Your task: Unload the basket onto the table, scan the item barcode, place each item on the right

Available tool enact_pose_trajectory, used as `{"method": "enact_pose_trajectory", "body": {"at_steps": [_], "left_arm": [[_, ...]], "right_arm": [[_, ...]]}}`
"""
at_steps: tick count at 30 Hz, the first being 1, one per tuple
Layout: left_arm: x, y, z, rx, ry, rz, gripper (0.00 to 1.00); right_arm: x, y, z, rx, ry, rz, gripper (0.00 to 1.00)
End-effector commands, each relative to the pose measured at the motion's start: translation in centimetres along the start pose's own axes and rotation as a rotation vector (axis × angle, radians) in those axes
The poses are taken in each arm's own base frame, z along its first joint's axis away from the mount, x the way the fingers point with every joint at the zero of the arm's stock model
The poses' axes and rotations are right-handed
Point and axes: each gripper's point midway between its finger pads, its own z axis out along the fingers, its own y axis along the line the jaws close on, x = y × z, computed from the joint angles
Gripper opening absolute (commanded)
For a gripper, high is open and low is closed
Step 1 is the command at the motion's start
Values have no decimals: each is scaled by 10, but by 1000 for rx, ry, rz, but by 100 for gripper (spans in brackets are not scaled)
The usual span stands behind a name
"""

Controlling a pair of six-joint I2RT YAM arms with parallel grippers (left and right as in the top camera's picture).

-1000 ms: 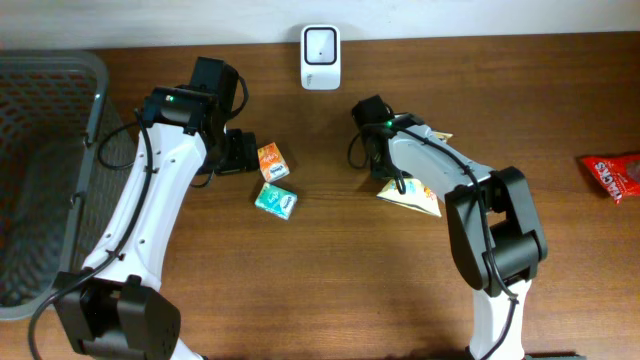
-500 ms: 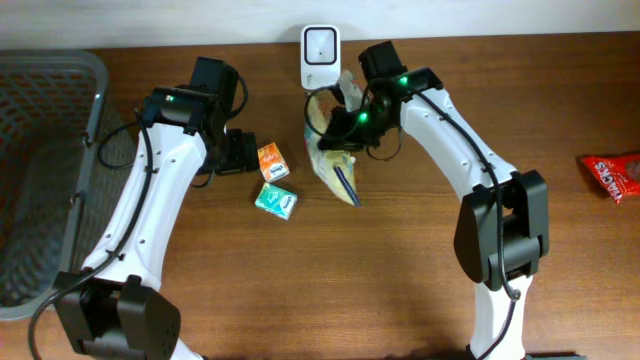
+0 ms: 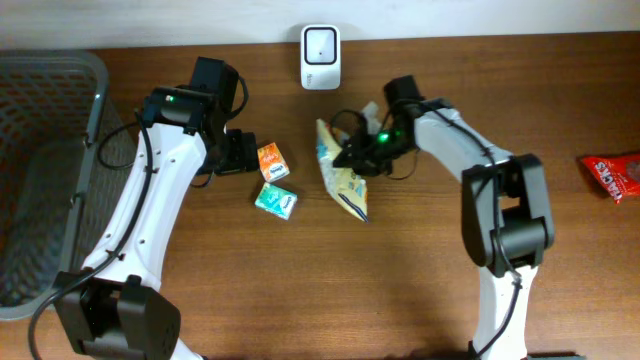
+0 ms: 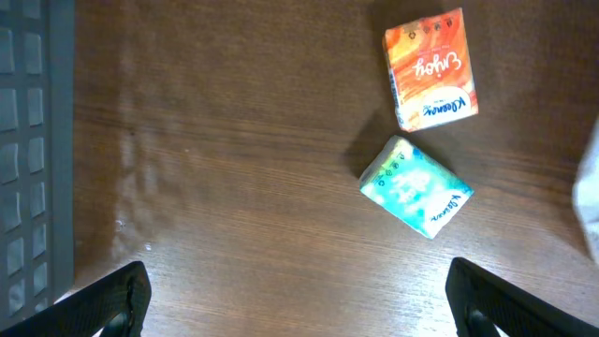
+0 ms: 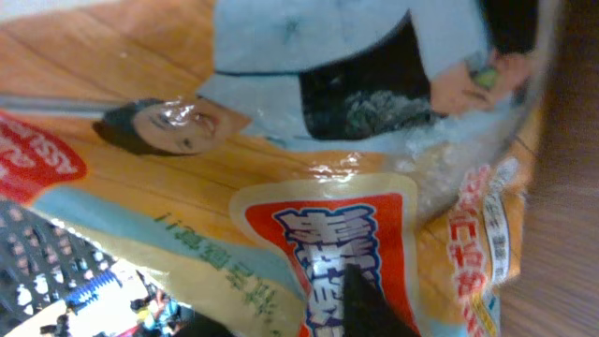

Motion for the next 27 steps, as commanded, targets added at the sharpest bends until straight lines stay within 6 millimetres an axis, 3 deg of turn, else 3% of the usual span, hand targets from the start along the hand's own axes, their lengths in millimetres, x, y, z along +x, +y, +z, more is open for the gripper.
{"method": "enact_pose_trajectory", "body": {"at_steps": [1,4,6,8,11,15,18,20,22,23,25,27], "left_arm": [[-2,2,0,-8,-7,-17,99],[-2,2,0,-8,-7,-17,99],[-2,2,0,-8,-7,-17,99],[-2,2,0,-8,-7,-17,99],[-2,2,0,-8,-7,-17,99],[-2,2,0,-8,-7,-17,99],[-2,2,0,-8,-7,-17,99],[-2,2,0,-8,-7,-17,99],[-2,2,0,-8,-7,-17,99],[-2,2,0,-8,-7,-17,99],[-2,2,0,-8,-7,-17,99],[-2,2,0,-8,-7,-17,99]], "right_arm": [[-23,-45,-41,175,-86,21,33],[-26,-59,-81,355,-92,7,34],[-24,-54,-93,402,-83,-16,35],[-18,-41,-104,431,-52,-53,43],[-14,-41,-122,520,-69,-9,46],[-9,-19,-158,524,-173,14,50],[4,7,-201,571,-303,2,50],[15,9,-225,652,-368,25,53],[22,7,-225,664,-342,37,57],[25,1,-219,671,-315,42,64],[31,-19,-191,681,-250,56,85],[29,-30,-157,630,-216,37,93]]}}
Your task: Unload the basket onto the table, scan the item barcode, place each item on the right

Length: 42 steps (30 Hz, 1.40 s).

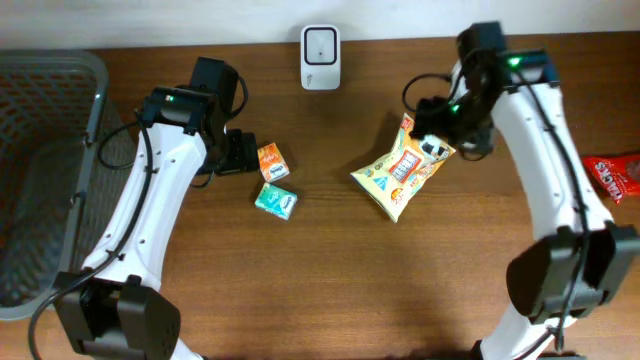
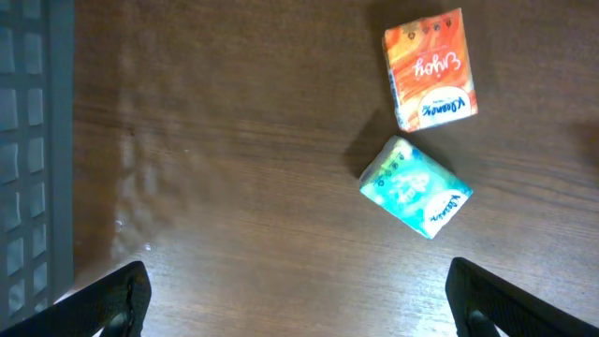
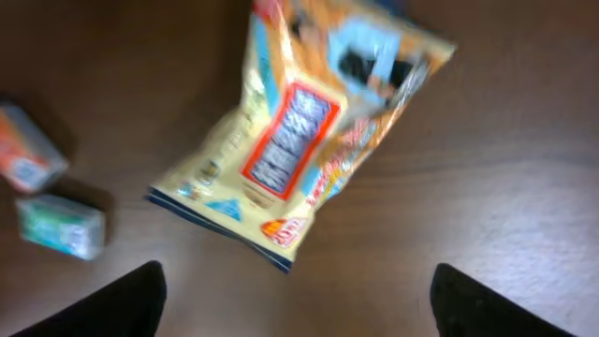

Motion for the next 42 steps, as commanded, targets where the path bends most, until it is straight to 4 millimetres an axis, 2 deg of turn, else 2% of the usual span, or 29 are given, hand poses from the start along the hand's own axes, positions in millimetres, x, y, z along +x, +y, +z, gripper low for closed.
{"method": "enact_pose_trajectory", "body": {"at_steps": [1,2,5,7,9,13,16,18,19,20,21,23,26,27,29,30,33,35,36,38,40,42], "left_arm": [[-2,2,0,-8,-6,-17,99],[-2,2,0,-8,-6,-17,99],[-2,2,0,-9,-6,-17,99],[-2,2,0,-8,-6,-17,99],[-2,2,0,-8,-6,-17,99],[-2,2,0,-8,-6,-17,99],[-2,2,0,-9,-6,-17,99],[-2,2,0,-9,-6,-17,99],[-2,2,0,-9,-6,-17,99],[-2,2,0,-9,-6,-17,99],[-2,2,0,-9,-6,-17,99],[-2,2,0,-8,-6,-17,99],[-2,2,0,-8,-6,-17,99],[-2,2,0,-8,-6,-17,99],[-2,2,0,-8,-6,-17,99],[-2,2,0,-8,-6,-17,99],[-2,2,0,-8,-6,-17,99],[-2,2,0,-8,-6,-17,99],[-2,2,0,-8,-6,-17,99],[-2,2,0,-8,-6,-17,99],[-2,2,0,-8,-6,-17,99],[-2,2,0,-8,-6,-17,99]], "right_arm": [[19,18,52,-67,66,-28,95],[21,24,72,-89,57,-6,95],[27,28,107,-101,28,85,95],[29,18,135,-51,-19,184,95],[34,2,150,19,-43,242,95],[37,-3,163,23,-50,241,93],[40,-9,175,52,-37,243,70],[42,-11,179,59,-27,244,37],[39,-8,176,48,-35,243,17],[34,-4,173,36,-41,241,6],[28,1,167,24,-45,232,4],[10,14,148,2,-69,154,4],[-31,55,102,-65,-181,-61,4],[-41,67,91,-83,-221,-77,4],[-59,90,74,-130,-302,-106,4],[-73,109,64,-176,-381,-132,4],[-101,152,44,-272,-567,-222,4],[-114,187,32,-301,-717,-413,4],[-116,197,33,-294,-758,-495,4],[-121,211,51,-250,-812,-619,4],[-124,208,63,-225,-811,-631,4],[-126,206,56,-250,-813,-567,4]]}}
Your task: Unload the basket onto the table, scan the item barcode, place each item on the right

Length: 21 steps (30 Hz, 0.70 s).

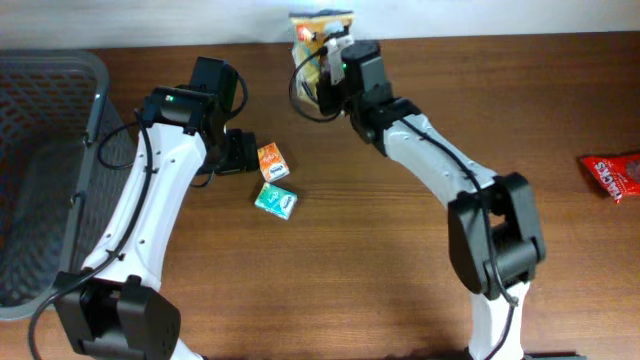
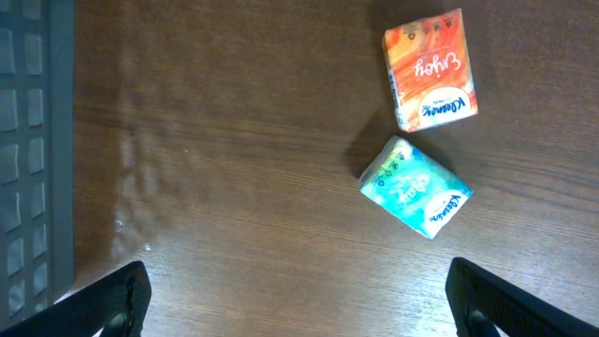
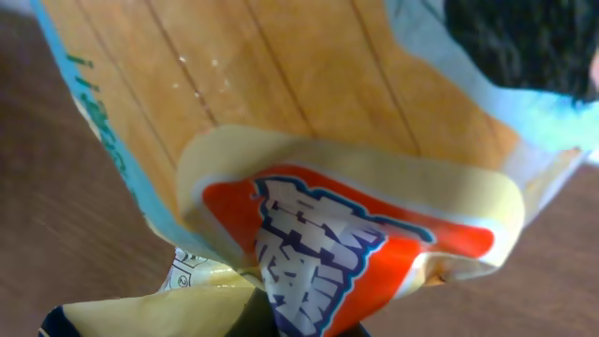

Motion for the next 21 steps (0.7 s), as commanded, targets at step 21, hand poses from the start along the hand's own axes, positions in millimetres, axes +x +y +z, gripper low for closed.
{"method": "enact_pose_trajectory", "body": {"at_steps": [21], "left_arm": [[-2,2,0,-9,-7,-17,99]], "right_arm": [[-66,-37,27,87,-444,111,4]]}}
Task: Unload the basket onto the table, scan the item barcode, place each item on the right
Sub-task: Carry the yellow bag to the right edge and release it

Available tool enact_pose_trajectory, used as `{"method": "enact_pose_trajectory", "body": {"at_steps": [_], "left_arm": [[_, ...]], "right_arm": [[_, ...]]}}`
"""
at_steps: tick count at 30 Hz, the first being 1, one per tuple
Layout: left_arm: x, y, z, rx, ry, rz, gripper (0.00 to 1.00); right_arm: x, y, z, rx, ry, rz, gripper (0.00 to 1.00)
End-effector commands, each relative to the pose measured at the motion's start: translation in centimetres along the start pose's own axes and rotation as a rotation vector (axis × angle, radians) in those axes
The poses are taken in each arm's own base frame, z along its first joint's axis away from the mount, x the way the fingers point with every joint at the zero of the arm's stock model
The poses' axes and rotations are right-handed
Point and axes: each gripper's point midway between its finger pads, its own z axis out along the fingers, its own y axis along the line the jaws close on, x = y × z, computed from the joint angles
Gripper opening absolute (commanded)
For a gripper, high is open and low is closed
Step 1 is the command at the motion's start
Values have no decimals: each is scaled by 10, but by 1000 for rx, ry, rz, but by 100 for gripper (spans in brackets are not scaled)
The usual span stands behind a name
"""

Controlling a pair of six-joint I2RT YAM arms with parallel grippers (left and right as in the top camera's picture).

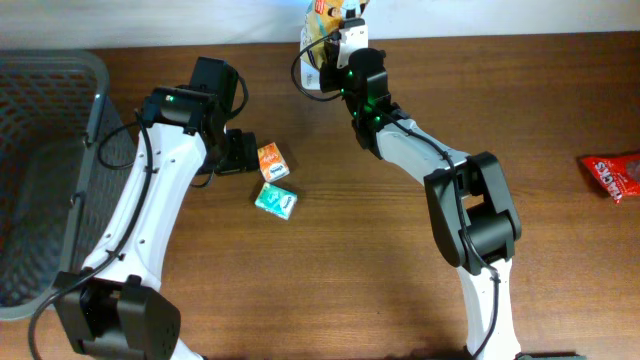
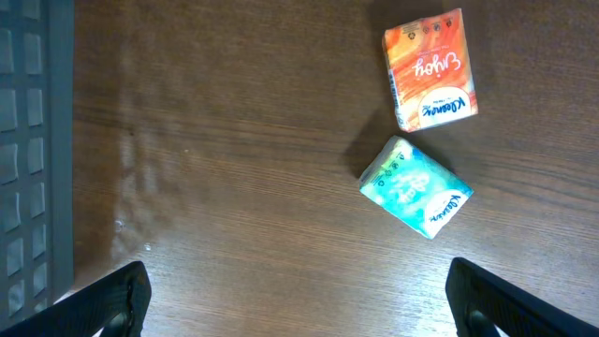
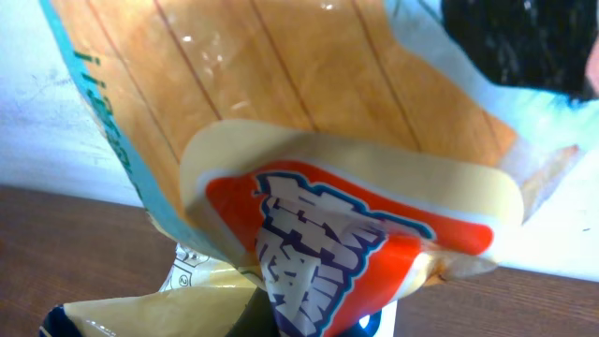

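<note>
My right gripper (image 1: 337,42) is shut on a yellow-orange snack bag (image 1: 327,10), held at the table's far edge right over the white scanner (image 1: 311,72), which is mostly covered. In the right wrist view the bag (image 3: 309,159) fills the picture. A corner of the scanner (image 3: 388,314) with a blue light shows under it. No barcode can be made out. My left gripper (image 2: 299,300) hangs open over bare wood near an orange tissue pack (image 2: 430,70) and a teal tissue pack (image 2: 415,187).
A grey mesh basket (image 1: 50,90) stands at the left edge of the table. A red snack pack (image 1: 612,175) lies at the far right. The two tissue packs, orange (image 1: 272,160) and teal (image 1: 275,201), lie beside the left arm.
The right gripper has moved the bag slightly farther back, so the bag now stands against the white wall above the scanner. The left arm has not moved.
The right gripper was on the bag as it lay at the table's middle, below the scanner. Then the bag lay farther right, other face up, with the gripper open above it. After that the bag was held over the scanner, where it still is.
</note>
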Motion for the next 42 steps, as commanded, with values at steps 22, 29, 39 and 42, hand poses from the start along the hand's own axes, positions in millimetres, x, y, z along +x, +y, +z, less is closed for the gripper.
{"method": "enact_pose_trajectory", "body": {"at_steps": [22,29,39,42], "left_arm": [[-2,2,0,-8,-7,-16,99],[-2,2,0,-8,-7,-17,99],[-2,2,0,-8,-7,-17,99],[-2,2,0,-8,-7,-17,99]], "right_arm": [[-29,-400,-301,1004,324,582,4],[30,-477,-443,1338,426,749,4],[106,-484,-529,1520,549,882,4],[118,-481,-527,1515,559,885,8]]}}
